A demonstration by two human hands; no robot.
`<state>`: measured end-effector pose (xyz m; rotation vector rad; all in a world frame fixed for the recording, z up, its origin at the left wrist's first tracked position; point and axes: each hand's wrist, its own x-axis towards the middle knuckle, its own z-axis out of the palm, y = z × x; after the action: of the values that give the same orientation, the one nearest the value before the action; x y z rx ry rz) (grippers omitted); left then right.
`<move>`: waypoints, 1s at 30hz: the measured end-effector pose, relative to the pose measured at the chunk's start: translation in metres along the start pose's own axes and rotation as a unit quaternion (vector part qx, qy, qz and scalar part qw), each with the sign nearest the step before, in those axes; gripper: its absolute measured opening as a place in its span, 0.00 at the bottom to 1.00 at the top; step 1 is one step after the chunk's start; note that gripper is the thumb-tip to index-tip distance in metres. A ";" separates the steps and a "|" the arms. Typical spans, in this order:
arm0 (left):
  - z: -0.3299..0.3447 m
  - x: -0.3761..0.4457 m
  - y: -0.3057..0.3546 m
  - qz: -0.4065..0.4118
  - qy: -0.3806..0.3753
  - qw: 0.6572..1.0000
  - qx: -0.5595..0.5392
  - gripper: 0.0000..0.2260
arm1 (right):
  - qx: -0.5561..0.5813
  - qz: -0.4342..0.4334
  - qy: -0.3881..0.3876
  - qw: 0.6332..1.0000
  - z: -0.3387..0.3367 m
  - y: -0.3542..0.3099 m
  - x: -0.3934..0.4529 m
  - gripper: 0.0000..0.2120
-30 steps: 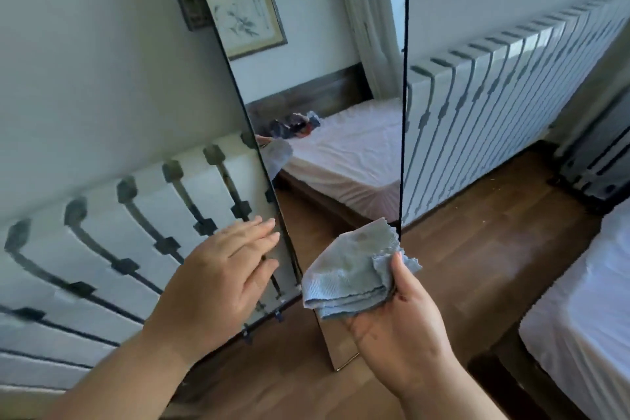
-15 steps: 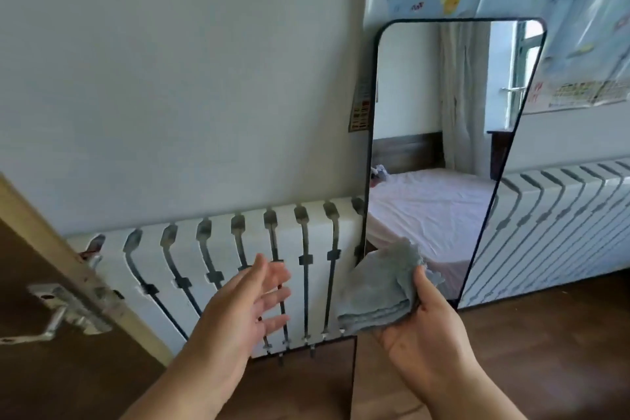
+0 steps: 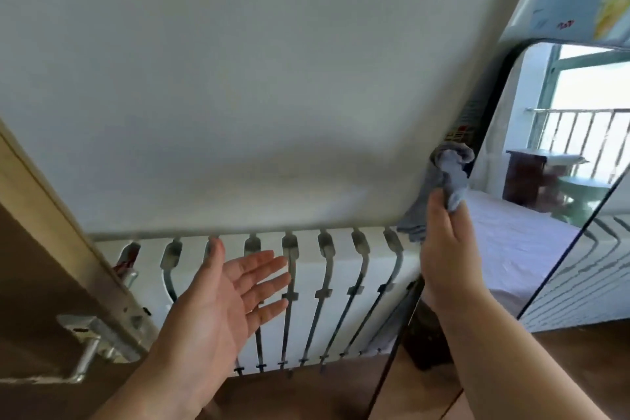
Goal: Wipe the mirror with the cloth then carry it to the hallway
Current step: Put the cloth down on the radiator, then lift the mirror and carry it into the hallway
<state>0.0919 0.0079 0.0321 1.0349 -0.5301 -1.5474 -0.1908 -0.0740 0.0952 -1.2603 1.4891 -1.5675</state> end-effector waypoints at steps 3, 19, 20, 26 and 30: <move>-0.009 0.021 -0.001 -0.020 0.014 1.000 -0.010 0.39 | -0.275 -0.164 -0.136 0.938 0.030 0.035 0.012 0.25; 0.015 0.047 -0.002 -0.034 0.025 0.998 0.042 0.38 | -0.482 -0.161 -0.281 0.814 0.016 0.103 -0.031 0.40; 0.023 0.048 -0.004 -0.035 0.019 0.998 0.046 0.38 | -0.462 -0.157 -0.251 0.836 0.000 0.101 -0.034 0.40; 0.084 0.059 -0.030 -0.043 -0.019 0.997 0.059 0.37 | -0.381 -0.055 -0.087 0.919 -0.116 0.105 -0.042 0.40; 0.135 0.063 -0.065 -0.053 -0.031 0.996 0.060 0.36 | -0.296 0.024 0.037 0.954 -0.199 0.127 -0.028 0.41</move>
<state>-0.0545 -0.0628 0.0284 1.1259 -0.6259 -1.6623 -0.3861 0.0043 -0.0148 -1.4742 2.1200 -1.1775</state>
